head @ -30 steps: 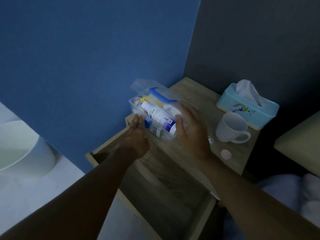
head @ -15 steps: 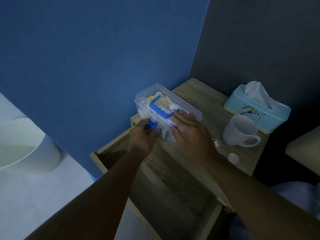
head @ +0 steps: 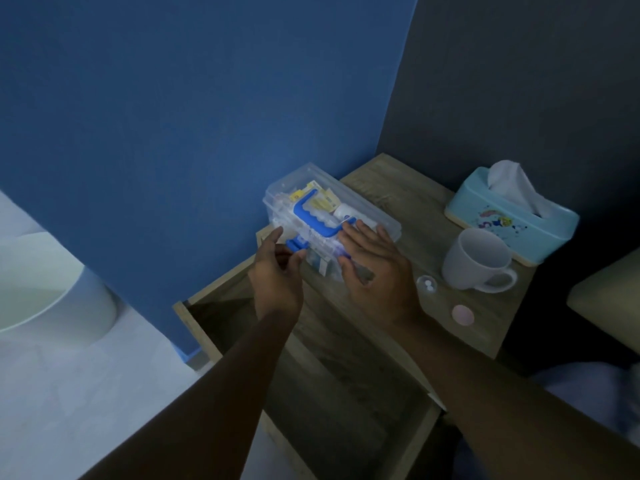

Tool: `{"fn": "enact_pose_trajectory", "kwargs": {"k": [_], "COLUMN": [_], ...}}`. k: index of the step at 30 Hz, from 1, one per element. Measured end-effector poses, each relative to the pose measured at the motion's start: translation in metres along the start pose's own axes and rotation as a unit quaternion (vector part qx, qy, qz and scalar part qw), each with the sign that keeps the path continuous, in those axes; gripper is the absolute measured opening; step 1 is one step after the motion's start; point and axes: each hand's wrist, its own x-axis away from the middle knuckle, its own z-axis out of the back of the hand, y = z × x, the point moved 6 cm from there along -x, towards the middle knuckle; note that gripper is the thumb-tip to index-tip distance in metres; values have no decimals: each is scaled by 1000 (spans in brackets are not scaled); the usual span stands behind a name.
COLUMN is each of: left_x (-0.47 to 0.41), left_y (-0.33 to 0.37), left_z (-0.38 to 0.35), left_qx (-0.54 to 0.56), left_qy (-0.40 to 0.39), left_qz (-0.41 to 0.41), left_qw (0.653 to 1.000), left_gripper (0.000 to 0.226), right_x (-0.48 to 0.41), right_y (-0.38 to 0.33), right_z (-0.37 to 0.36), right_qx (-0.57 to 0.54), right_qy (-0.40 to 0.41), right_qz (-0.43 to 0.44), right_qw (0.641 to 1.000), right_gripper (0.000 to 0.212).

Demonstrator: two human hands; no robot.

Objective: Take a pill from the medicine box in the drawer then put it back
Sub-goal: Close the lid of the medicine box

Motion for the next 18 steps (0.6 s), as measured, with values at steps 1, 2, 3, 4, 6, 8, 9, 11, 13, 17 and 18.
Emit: {"fn": "enact_pose_trajectory", "kwargs": {"k": [1, 2, 3, 4, 6, 8, 9, 11, 13, 17, 18], "left_x": [1, 2, 3, 5, 9, 13, 14, 14, 12, 11, 9], "left_y": [-1, -4, -9, -14, -23, -26, -26, -25, -24, -21, -20], "left_z": [-1, -2, -3, -5, -14, -22, -23, -23, -21, -19, -21], "left_qx": [3, 18, 49, 94, 182, 221, 228, 240, 250, 222, 199], "left_qy": [17, 37, 59, 79, 108, 129, 139, 151, 144, 108, 98], "left_qz": [11, 33, 71, 119, 198, 223, 222, 207, 193, 162, 144], "left_qw": [1000, 999, 995, 985, 957, 941, 938, 936, 938, 956, 964], "left_gripper": [56, 59, 61, 60, 47, 35, 34, 37, 39, 41, 40], "right_x": [0, 0, 0, 0, 1, 1, 1, 2, 2, 1, 2], "right_y": [0, 1, 1, 2, 3, 3, 3, 3, 3, 5, 5], "right_z": [0, -1, -1, -2, -2, -2, -2, -2, -2, -2, -3], "right_qx": [-5, -8, -10, -12, -11, -12, -13, -14, -16, -19, -17], "right_qy": [4, 9, 13, 16, 23, 32, 34, 37, 39, 39, 36], "right_qz": [-1, -1, -1, 0, 2, 4, 4, 4, 2, 2, 2], "right_qw": [1000, 1000, 1000, 1000, 1000, 999, 999, 999, 999, 999, 999], "right_gripper": [36, 36, 36, 36, 36, 36, 35, 35, 35, 35, 35]}}
